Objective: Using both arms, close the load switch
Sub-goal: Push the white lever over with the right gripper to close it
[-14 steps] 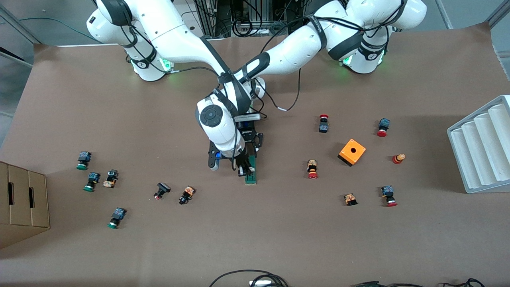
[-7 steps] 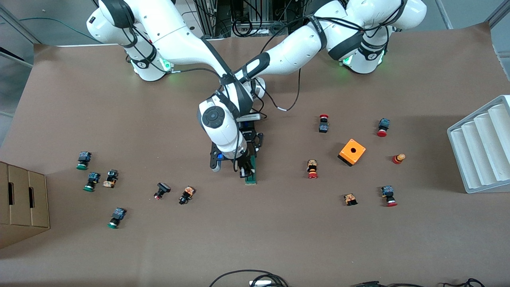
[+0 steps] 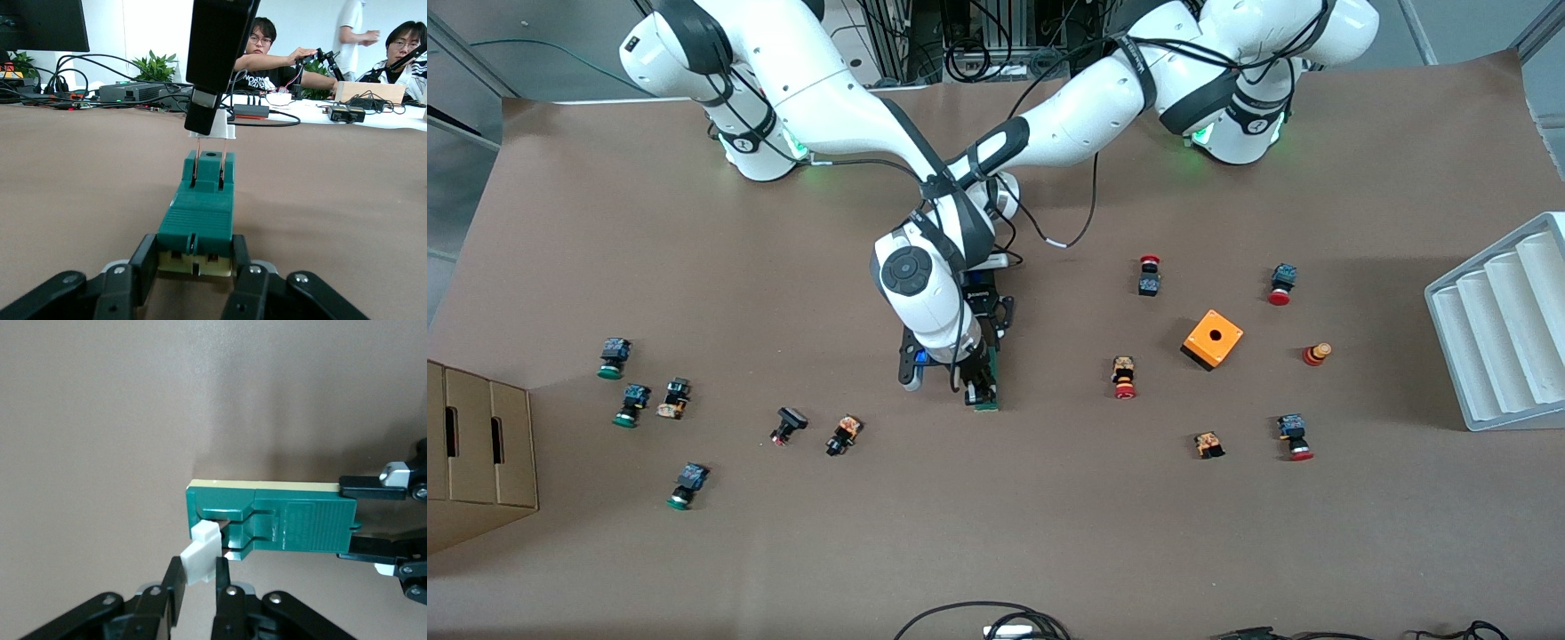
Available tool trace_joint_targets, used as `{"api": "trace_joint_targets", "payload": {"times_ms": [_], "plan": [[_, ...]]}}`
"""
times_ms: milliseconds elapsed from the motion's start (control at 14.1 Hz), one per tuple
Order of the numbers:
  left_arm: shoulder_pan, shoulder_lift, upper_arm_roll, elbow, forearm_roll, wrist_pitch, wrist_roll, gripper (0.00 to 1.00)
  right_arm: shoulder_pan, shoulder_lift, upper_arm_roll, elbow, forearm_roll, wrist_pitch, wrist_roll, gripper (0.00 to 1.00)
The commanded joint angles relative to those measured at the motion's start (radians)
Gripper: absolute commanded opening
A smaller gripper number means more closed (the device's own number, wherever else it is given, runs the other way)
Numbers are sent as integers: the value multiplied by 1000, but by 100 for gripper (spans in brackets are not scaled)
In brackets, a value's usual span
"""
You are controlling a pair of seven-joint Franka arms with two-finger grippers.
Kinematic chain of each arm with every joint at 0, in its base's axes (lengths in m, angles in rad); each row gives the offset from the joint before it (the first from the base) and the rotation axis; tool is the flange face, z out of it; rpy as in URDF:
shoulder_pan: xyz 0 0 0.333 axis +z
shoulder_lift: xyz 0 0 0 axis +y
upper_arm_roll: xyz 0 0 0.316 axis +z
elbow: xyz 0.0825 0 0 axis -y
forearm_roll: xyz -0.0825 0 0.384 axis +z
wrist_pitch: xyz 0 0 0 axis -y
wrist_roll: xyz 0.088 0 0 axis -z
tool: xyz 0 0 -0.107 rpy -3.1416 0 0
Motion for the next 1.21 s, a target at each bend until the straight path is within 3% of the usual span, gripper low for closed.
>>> {"api": "trace_joint_targets", "payload": {"times_ms": [0,426,994,1065,1136], "plan": [[1,18,-2,25,13,27,-3,50,-28,55,6,67,14,-1,5,25],[1,18,-2,25,13,35,-3,51,-49,114,8,127,14,2,2,25],[1,17,-2,23,10,37,-8,52,-57,109,14,135,17,-5,5,26],[1,18,-2,23,10,37,-8,53,-74,92,15,135,17,-24,4,34],[1,18,-2,21,10,37,-8,53,-85,77,22,139,17,-56,1,79]]}}
